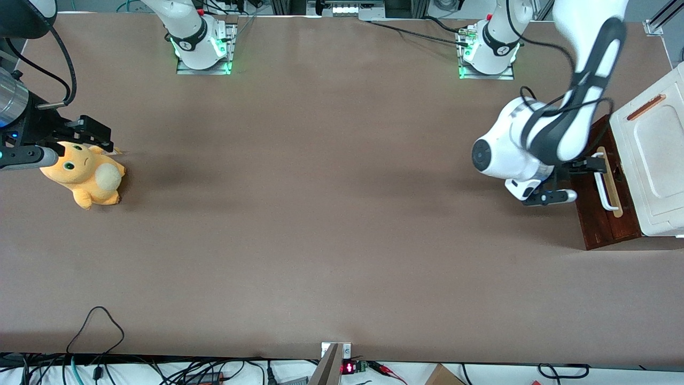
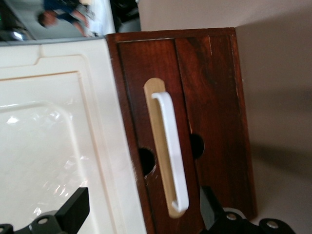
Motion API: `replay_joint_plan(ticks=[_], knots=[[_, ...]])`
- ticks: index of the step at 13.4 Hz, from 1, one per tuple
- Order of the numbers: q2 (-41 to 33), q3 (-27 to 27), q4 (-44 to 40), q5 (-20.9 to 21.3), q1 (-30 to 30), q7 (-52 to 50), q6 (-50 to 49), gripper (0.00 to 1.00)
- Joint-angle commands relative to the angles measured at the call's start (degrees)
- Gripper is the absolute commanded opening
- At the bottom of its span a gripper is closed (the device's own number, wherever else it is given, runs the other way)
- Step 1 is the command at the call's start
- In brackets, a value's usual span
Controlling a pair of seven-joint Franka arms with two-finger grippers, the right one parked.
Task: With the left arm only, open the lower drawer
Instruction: 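Lower the open left gripper toward the white handle of the lower drawer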
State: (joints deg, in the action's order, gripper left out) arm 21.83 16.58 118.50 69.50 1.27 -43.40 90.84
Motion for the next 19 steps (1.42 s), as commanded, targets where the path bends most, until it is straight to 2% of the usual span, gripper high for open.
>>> replay_joint_plan(ticks=[1, 3, 6, 9, 10, 11, 13, 14, 16, 19], knots=[[3.55, -1.37, 1.29, 7.38, 0.32, -5.97, 0.13, 1.0], [6.28, -3.03, 1.29, 10.38, 0.32, -11.5, -0.05, 1.0], [7.08, -4.71, 1.73, 11.87, 0.32, -13.64, -0.92, 0.99], [7.52, -5.77, 3.04, 14.43, 0.67, -16.26, -1.01, 0.91], [7.78, -5.77, 3.66, 14.52, 0.67, -17.58, -1.1, 0.82], [8.13, -5.86, 3.75, 14.52, 0.67, -18.03, -1.19, 0.77], [9.19, -6.65, 3.75, 15.04, 0.67, -20.22, -1.19, 0.75], [9.72, -7.17, 4.27, 16.18, 0.67, -21.28, -1.19, 0.66], [9.81, -7.44, 4.46, 16.89, 0.76, -21.9, -1.19, 0.66], [9.81, -7.44, 4.46, 16.89, 0.76, -21.9, -1.28, 0.56]])
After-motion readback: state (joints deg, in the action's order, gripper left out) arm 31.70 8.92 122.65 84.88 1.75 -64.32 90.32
